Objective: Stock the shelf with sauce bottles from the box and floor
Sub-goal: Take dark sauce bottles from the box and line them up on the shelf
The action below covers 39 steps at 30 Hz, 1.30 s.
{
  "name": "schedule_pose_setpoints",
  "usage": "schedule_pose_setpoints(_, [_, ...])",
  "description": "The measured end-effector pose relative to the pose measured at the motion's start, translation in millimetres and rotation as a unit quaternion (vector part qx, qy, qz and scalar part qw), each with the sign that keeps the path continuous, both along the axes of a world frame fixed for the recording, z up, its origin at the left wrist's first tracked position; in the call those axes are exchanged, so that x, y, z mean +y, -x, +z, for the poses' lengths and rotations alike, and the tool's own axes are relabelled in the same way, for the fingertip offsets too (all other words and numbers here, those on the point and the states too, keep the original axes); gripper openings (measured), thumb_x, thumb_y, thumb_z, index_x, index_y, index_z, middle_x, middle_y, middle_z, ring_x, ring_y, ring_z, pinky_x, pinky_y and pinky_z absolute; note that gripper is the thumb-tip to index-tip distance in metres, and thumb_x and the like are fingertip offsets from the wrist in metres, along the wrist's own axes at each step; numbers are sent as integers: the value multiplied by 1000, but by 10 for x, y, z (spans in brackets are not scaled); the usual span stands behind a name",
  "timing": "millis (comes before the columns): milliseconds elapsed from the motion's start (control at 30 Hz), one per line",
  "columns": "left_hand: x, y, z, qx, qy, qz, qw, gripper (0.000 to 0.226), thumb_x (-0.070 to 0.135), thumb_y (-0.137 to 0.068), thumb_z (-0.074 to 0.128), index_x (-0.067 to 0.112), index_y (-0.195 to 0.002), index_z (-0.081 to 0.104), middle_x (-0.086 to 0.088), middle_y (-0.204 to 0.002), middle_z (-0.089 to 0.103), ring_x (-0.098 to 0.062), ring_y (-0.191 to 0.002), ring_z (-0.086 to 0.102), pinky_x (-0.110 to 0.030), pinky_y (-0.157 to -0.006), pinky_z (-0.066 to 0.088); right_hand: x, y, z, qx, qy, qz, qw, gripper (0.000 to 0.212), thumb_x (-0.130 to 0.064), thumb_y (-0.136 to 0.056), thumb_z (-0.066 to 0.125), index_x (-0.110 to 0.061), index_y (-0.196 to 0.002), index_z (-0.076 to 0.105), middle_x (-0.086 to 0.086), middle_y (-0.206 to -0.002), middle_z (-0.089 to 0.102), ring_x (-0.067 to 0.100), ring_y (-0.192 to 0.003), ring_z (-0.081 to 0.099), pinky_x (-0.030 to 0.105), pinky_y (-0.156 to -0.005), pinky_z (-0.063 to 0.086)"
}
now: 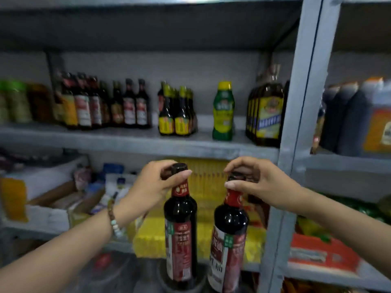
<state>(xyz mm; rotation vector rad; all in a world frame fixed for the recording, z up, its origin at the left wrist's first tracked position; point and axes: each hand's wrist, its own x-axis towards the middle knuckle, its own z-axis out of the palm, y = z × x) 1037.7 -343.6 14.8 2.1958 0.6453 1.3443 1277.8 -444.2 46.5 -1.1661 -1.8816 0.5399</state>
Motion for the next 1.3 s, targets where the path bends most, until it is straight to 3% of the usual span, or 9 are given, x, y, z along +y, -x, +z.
schedule_pose_setpoints(133, [-16, 269, 796, -56, -9, 34, 998, 62, 62, -72, 64, 1, -66, 55, -2, -60, 48, -11, -60, 47, -28, -57, 32, 200, 261, 713, 40, -63, 27, 997, 36, -34, -67, 72, -14, -96, 65, 0, -93, 73, 11, -94, 69, 26, -80, 57])
schedule_pose_setpoints(233, [17, 467, 1213, -81, -32, 86, 992, 59, 54, -73, 60, -5, -68, 55, -6, -61, 49, -13, -61, 48, -28, -56, 33, 396, 488, 1091, 76, -107, 60, 990, 34, -34, -65, 72, -13, -91, 66, -6, -83, 73, 6, -85, 68, 18, -73, 55])
schedule_pose_setpoints(367, [148, 706, 1572, -100, -44, 136, 985, 54, 57, -70, 55, 4, -62, 56, 1, -56, 49, -6, -54, 46, -22, -52, 33, 703, 815, 1446, 94, -136, 74, 983, 40, -45, -61, 72, -18, -89, 67, -4, -83, 74, 7, -82, 69, 20, -71, 56])
schedule_pose_setpoints(500, [397, 972, 1820, -103, -61, 181, 976, 44, 61, -72, 54, 19, -62, 64, 16, -52, 63, 3, -51, 56, -11, -53, 40, 1104, 1163, 1729, 113, -166, 63, 978, 27, -36, -70, 75, -16, -87, 68, -5, -75, 73, 3, -69, 66, 18, -62, 52])
schedule_pose_setpoints(567, [615, 1098, 1936, -115, -53, 178, 976, 47, 59, -75, 57, 15, -71, 70, 9, -66, 72, -9, -66, 66, -25, -67, 49, 1328, 1310, 1858, 120, -184, 42, 975, 20, -33, -76, 75, -18, -87, 69, -6, -75, 72, 3, -69, 67, 17, -62, 51])
schedule_pose_setpoints(633, [875, 1247, 2060, -120, -50, 176, 976, 49, 56, -79, 59, 9, -77, 71, 2, -69, 73, -15, -67, 65, -30, -68, 48, 1555, 1473, 1991, 128, -199, 25, 971, 19, -35, -77, 74, -20, -87, 69, -7, -75, 72, 2, -69, 68, 14, -60, 51])
schedule_pose_setpoints(900, [2054, 1803, 2557, -120, -71, 112, 984, 47, 54, -79, 59, 9, -76, 70, 10, -65, 72, 1, -59, 65, -8, -55, 45, 2551, 2072, 2401, 153, -244, -39, 957, 19, -31, -78, 74, -16, -88, 69, -2, -82, 70, 0, -71, 66, 11, -59, 48])
schedule_pose_setpoints(1067, [2760, 1974, 2565, -120, -58, 95, 987, 46, 59, -75, 59, 15, -76, 72, 8, -71, 73, -7, -69, 69, -21, -68, 50, 3150, 2275, 2397, 135, -238, -68, 959, 20, -29, -79, 73, -13, -89, 68, -5, -85, 71, 16, -81, 69, 22, -63, 55])
schedule_pose_setpoints(1300, [3424, 2055, 2294, -156, -4, 93, 983, 48, 68, -60, 60, 24, -73, 72, 10, -71, 72, -5, -71, 66, -21, -67, 49, 3763, 2420, 2160, 95, -218, -103, 966, 15, -30, -78, 75, -19, -84, 67, -1, -91, 71, 10, -87, 67, 19, -76, 54])
